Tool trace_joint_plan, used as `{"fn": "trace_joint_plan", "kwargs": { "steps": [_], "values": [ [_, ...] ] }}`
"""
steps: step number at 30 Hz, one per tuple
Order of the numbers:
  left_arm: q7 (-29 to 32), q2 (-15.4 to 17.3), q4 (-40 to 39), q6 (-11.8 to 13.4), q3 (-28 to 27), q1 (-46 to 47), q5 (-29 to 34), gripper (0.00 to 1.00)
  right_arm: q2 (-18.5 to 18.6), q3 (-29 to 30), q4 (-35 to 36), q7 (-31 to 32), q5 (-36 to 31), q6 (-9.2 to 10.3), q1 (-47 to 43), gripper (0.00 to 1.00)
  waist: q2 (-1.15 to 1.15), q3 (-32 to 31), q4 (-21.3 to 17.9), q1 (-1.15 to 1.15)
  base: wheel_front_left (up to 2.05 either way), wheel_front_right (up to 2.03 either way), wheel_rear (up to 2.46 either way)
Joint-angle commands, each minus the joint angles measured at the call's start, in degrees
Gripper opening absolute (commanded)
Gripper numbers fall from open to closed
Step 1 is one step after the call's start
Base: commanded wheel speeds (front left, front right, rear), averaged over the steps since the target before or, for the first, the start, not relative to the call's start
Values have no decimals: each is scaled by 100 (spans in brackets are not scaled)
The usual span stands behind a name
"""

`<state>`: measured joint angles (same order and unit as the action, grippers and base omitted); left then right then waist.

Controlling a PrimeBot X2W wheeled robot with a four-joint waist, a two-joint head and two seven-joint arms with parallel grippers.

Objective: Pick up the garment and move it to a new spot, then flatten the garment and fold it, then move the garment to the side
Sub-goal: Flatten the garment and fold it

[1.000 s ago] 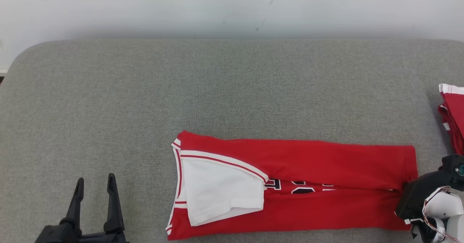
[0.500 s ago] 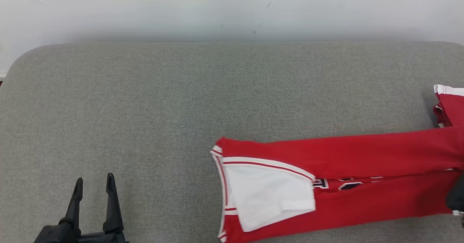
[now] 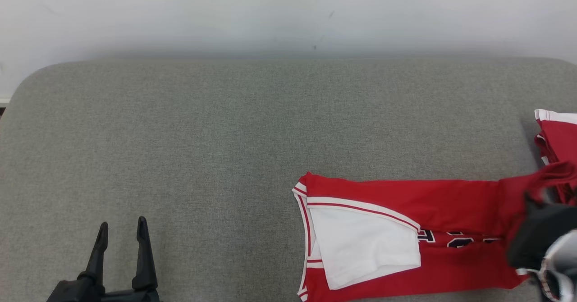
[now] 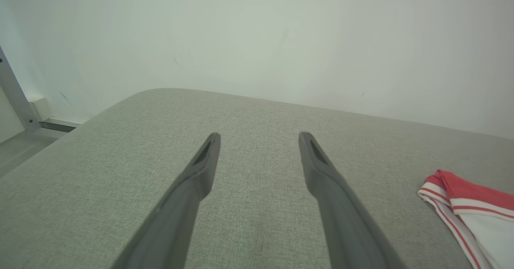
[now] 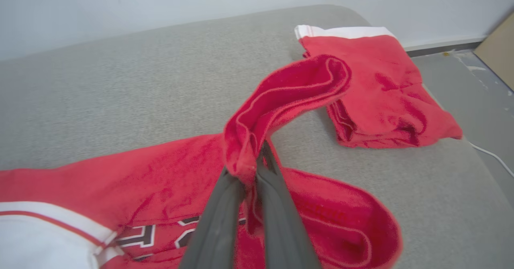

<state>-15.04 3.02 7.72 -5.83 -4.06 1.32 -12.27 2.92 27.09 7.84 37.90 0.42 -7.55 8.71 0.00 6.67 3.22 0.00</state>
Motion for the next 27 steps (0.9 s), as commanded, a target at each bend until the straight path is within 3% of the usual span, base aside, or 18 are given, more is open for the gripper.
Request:
{"fn": "trace_joint_plan", "kwargs": {
  "steps": [1,7,13,27],
  "values": [
    [-16,-12,5,-2,-8,-55,-15,100,-11,-248,73,33,147,13,-106,0,0,-14,11,0,0,0,0],
    [-16,-15,26,4,-16,-46,-26,100,-8,-1710,246,-5,742,13,-386,0,0,-25,51,0,0,0,0],
    [-16,-15,45,31,58,-13,-90,100,-9,-2674,-196,-239,1160,13,-272,0,0,-26,100,0,0,0,0],
    [-16,-16,132,14,123,-27,-109,100,-9,-3806,-1167,-668,1489,13,163,0,0,-96,289,0,0,0,0]
  ]
}}
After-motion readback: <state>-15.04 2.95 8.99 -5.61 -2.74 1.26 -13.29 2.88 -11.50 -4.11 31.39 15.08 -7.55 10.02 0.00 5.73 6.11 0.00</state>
